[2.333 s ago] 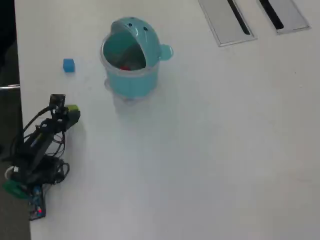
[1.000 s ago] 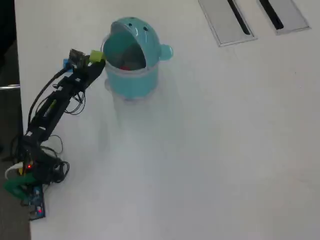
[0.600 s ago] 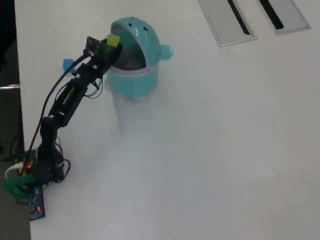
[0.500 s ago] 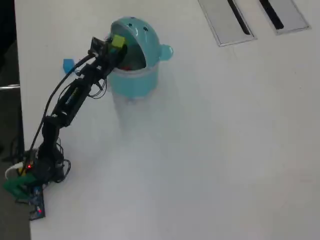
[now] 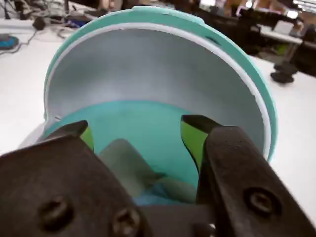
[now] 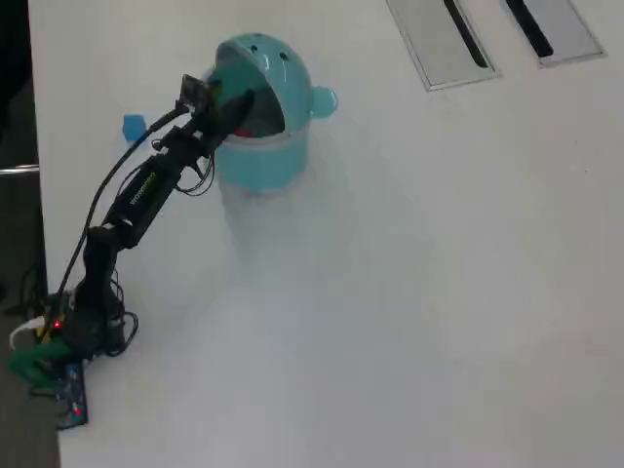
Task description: Grasp RGB lego blocks and put them in the bin one by one.
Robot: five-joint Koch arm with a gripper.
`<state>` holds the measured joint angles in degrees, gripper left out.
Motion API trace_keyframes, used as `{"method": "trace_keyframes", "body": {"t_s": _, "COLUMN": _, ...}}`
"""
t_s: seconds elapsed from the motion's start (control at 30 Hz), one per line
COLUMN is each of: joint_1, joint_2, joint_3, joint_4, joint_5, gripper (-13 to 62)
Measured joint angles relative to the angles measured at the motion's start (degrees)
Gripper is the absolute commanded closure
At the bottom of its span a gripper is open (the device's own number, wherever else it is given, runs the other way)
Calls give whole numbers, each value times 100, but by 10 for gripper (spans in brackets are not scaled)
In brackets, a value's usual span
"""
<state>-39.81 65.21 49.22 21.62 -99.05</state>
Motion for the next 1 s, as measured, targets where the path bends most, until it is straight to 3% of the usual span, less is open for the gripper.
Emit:
{"method": "trace_keyframes", "body": {"t_s": 0.67, "joint_1": -958, "joint_2": 2777, "joint_3": 3902, "joint_4": -835, "joint_5": 220, "gripper": 165}}
{"method": "trace_keyframes", "body": {"t_s": 1.0, "joint_1": -2021, "joint_2": 4263, "joint_3": 5871, "joint_4": -861, "joint_5": 246, "gripper": 165}}
